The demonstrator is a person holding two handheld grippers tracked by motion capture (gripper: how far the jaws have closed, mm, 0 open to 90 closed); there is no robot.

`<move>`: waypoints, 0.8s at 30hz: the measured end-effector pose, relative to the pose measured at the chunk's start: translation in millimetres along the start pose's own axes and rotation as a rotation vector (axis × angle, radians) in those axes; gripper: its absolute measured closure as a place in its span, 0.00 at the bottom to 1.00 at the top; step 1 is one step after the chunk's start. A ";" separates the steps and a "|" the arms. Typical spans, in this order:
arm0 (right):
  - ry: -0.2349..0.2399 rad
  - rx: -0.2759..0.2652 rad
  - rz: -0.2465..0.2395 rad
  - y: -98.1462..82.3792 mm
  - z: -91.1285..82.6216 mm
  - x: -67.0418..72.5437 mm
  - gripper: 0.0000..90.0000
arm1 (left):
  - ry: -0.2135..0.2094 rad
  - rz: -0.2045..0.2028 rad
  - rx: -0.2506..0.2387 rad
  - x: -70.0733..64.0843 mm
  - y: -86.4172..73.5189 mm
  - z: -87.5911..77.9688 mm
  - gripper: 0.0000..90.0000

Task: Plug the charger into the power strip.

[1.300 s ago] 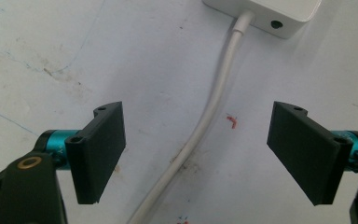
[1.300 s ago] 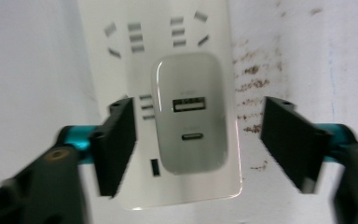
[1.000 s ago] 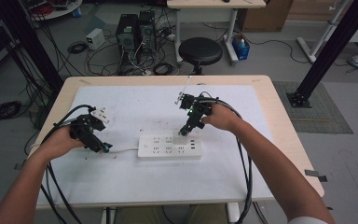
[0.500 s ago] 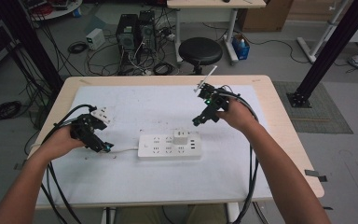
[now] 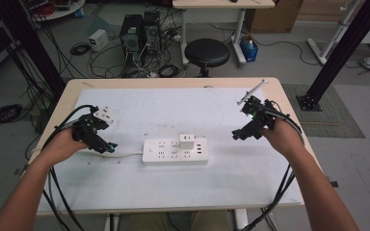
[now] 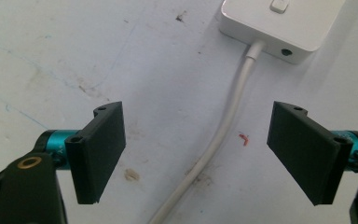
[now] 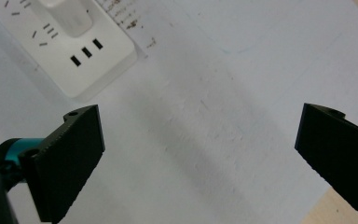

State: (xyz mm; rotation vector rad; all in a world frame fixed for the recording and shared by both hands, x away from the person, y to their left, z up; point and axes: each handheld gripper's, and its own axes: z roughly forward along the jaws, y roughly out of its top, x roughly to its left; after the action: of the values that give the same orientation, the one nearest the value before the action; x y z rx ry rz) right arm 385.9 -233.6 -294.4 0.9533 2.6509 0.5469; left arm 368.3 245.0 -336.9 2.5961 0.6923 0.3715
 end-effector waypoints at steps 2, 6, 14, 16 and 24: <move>-0.029 0.014 0.029 -8.3 -1.8 1.2 0.01 | 0.002 -0.004 -0.007 0.1 -0.7 -1.7 0.21; -0.020 -0.009 0.050 -24.5 -1.4 -1.1 0.01 | 0.014 -0.011 -0.014 -0.4 -2.2 -4.4 0.21; -0.002 -0.024 0.100 -45.3 8.6 -5.0 0.01 | 0.022 -0.014 -0.012 -3.5 -2.2 -6.6 0.21; 0.007 -0.021 0.102 -48.1 10.3 -4.1 0.01 | 0.021 -0.012 -0.013 -3.8 -2.2 -6.1 0.21; -0.006 -0.024 0.140 -60.3 15.9 -5.4 0.01 | 0.018 -0.018 -0.013 -4.3 -4.9 -5.8 0.21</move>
State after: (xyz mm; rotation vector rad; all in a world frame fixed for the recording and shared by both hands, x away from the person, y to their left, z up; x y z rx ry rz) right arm 362.6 -275.9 -334.1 1.1371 2.5804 0.6040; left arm 360.6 248.4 -334.7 2.5758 0.7166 0.3930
